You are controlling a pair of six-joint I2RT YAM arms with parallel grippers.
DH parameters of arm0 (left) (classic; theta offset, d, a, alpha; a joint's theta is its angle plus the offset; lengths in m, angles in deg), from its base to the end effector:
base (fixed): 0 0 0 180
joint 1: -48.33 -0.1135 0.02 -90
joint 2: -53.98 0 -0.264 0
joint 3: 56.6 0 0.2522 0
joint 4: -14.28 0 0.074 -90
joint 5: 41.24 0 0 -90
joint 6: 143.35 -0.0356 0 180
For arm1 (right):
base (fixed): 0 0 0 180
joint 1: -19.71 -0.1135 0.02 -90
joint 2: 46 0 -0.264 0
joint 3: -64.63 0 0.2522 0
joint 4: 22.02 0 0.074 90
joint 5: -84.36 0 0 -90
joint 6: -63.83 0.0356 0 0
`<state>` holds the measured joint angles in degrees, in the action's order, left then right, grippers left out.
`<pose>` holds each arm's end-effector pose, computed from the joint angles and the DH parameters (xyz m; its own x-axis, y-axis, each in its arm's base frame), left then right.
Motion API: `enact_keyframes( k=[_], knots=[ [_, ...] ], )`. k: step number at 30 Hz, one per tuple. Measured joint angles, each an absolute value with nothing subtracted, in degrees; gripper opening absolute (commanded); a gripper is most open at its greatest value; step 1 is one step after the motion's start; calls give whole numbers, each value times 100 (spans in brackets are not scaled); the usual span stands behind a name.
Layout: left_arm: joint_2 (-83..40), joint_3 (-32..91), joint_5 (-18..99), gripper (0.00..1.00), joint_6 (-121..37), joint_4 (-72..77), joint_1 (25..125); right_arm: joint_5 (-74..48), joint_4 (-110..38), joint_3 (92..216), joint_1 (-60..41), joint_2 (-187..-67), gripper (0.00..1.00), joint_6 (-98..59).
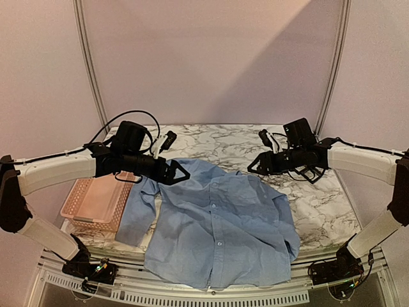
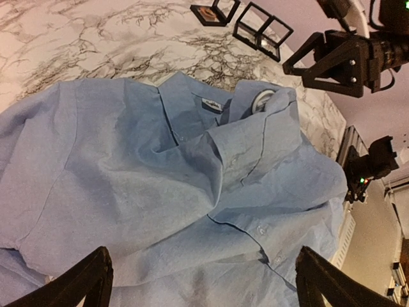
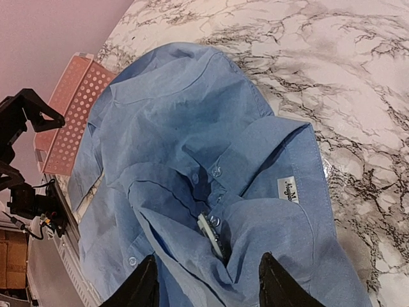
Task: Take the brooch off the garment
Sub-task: Adjust the flattened clothing at the center of the board.
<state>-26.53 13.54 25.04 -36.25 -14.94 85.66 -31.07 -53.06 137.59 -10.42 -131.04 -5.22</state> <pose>0.2352 -0.1974 0.2606 -0.7201 0.2106 -0.6612 0.6172 0.6298 -0.4716 0.2702 0.1745 0.2512 -0.8111 -0.0974 -0.5767 -0.4651 0.7052 0.5351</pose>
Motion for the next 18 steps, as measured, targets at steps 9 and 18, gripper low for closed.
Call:
enact_keyframes(
  k=[9,18],
  knots=[
    [-2653,1371,2532,100,-3625,-1527,8568,-3346,-5284,13770,-1182,-13250,39,-583],
    [-2653,1371,2539,100,-3627,-1527,8568,-3337,-5288,13770,-1257,-13427,6,-653]
  ],
)
